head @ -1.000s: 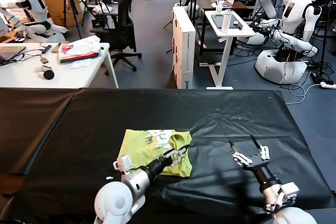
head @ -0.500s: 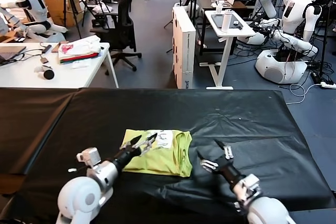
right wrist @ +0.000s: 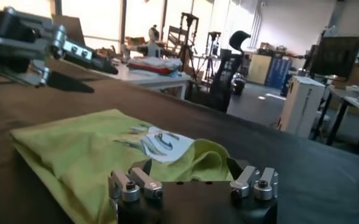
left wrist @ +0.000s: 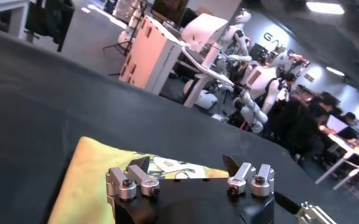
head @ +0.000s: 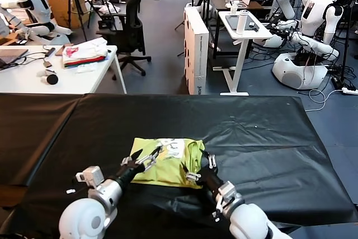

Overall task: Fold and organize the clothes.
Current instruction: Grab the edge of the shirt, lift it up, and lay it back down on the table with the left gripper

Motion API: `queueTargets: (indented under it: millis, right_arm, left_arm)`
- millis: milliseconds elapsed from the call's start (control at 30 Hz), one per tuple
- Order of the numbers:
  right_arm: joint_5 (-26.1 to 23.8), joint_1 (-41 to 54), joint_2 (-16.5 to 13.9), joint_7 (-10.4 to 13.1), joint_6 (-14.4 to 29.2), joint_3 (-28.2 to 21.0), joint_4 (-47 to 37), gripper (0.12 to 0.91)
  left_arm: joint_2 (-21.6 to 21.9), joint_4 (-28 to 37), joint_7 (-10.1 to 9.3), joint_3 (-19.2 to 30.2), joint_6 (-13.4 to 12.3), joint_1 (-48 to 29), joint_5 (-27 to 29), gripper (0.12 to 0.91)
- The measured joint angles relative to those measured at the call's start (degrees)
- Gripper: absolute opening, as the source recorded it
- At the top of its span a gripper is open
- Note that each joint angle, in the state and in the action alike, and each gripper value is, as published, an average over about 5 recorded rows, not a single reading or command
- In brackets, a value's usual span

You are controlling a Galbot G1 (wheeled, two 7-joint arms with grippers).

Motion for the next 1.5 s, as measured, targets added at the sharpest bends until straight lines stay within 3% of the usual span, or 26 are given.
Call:
queueTargets:
  millis: [300, 500, 633, 833, 967, 1200, 1500]
  right_arm:
    - [0.5, -3.7, -0.4, 0.8, 0.0, 7.9, 0.8, 0.907]
    - [5.8, -7.2, 0.1, -1.7, 5.1, 12.8, 2.7, 0.907]
    - [10.3, -10.4, 1.0, -3.5, 8.4, 16.6, 4.0, 0.907]
    - [14.7, -17.5, 1.6, -5.3, 9.5, 25.1, 7.0, 0.907]
    - [16.6, -21.8, 1.9, -5.0, 9.1, 30.8, 9.6, 0.907]
    - [17.4, -26.1, 2.6, -5.1, 9.0, 36.8, 13.7, 0.907]
    - [17.4, -27.3, 2.8, -5.1, 9.0, 38.7, 15.2, 0.907]
  left_arm:
    - [1.1, 0.6, 0.26, -0.7, -0.7, 0.2, 0.1, 0.907]
    - [2.5, 2.1, 2.65, -2.3, -3.4, 0.8, 1.3, 0.907]
    - [3.8, 4.0, 4.68, -2.7, -9.1, 1.6, 5.1, 0.907]
    - [3.8, 8.8, 4.76, -2.1, -21.1, 1.7, 10.1, 0.907]
    - [2.8, 11.9, 4.54, -1.4, -25.0, 1.1, 10.1, 0.907]
    - [0.9, 15.8, 4.03, -1.5, -26.3, 0.3, 4.3, 0.907]
    - [0.3, 17.5, 3.95, -1.8, -26.7, 1.0, -0.5, 0.907]
